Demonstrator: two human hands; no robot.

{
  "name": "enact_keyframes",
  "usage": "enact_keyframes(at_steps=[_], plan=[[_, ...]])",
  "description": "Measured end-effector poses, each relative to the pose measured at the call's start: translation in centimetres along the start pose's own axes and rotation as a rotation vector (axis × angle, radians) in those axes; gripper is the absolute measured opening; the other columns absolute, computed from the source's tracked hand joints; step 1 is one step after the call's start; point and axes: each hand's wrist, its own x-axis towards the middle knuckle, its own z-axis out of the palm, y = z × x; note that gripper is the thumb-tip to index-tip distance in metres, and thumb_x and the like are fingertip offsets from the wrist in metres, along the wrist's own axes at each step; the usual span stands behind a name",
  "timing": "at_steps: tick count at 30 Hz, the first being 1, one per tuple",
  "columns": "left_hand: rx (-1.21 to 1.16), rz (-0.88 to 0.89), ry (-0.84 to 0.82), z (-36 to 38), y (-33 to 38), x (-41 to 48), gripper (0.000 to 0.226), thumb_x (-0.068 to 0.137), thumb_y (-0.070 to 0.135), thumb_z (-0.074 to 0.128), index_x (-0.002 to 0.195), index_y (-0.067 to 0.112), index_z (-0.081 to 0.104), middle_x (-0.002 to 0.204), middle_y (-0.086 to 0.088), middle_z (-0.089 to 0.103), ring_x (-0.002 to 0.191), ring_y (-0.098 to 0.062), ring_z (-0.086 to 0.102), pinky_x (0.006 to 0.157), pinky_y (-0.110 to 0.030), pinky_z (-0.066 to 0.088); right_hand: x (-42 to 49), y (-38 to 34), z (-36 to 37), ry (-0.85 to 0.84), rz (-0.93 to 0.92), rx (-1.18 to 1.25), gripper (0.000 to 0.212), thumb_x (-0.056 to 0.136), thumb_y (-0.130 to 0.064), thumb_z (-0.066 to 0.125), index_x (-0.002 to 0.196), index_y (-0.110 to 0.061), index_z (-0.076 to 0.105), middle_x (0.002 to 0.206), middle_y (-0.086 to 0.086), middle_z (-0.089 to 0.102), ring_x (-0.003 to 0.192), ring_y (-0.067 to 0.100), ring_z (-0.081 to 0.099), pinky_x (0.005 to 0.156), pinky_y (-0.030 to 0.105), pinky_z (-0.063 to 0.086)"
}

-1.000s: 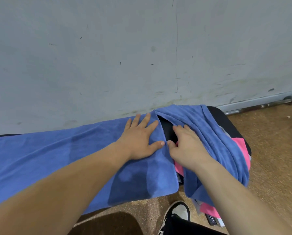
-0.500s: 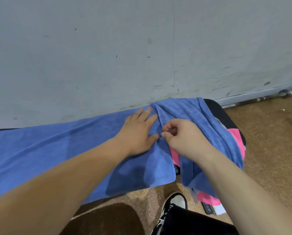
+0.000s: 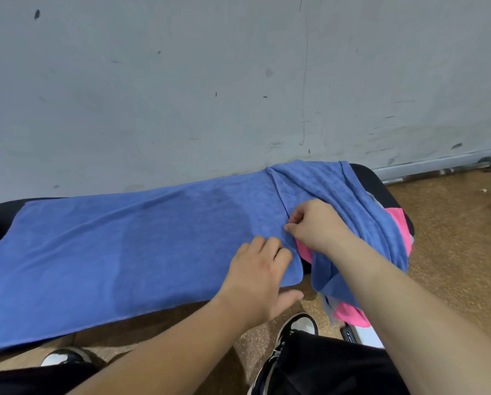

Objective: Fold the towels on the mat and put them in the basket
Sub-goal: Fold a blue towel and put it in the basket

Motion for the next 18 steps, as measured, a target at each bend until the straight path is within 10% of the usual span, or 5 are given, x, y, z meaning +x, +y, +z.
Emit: enact_keyframes(at_steps=[7,18], plan=[[0.017,-0.03,0.095,0.6,0.8,-0.2,0.027,0.089,0.045,0.061,0.097,0.019,0.062,0.097,-0.001,0.061,0.081,-0.026,0.056,0.063,-0.04,0.049,0.2,-0.1,0.3,0.018,0.022,-0.009,0.034,0.084,-0.036,0.08,0.085,-0.002,0.075,0.079,0.013,0.075,0.076,0.028,0.071,0.075,0.047,0.061],[-0.751,-0.386,0.193,-3.9,-1.4,-1.8,0.014,0.093,0.03,0.067,0.082,0.024,0.06,0.082,0.011,0.059,0.08,-0.008,0.055,0.073,-0.019,0.044,0.8,-1.8,0.7,-0.017,0.094,0.066,0.045,0.081,-0.037,0.073,0.055,-0.019,0.041,0.048,-0.004,0.041,0.05,0.019,0.042,0.054,0.032,0.035]])
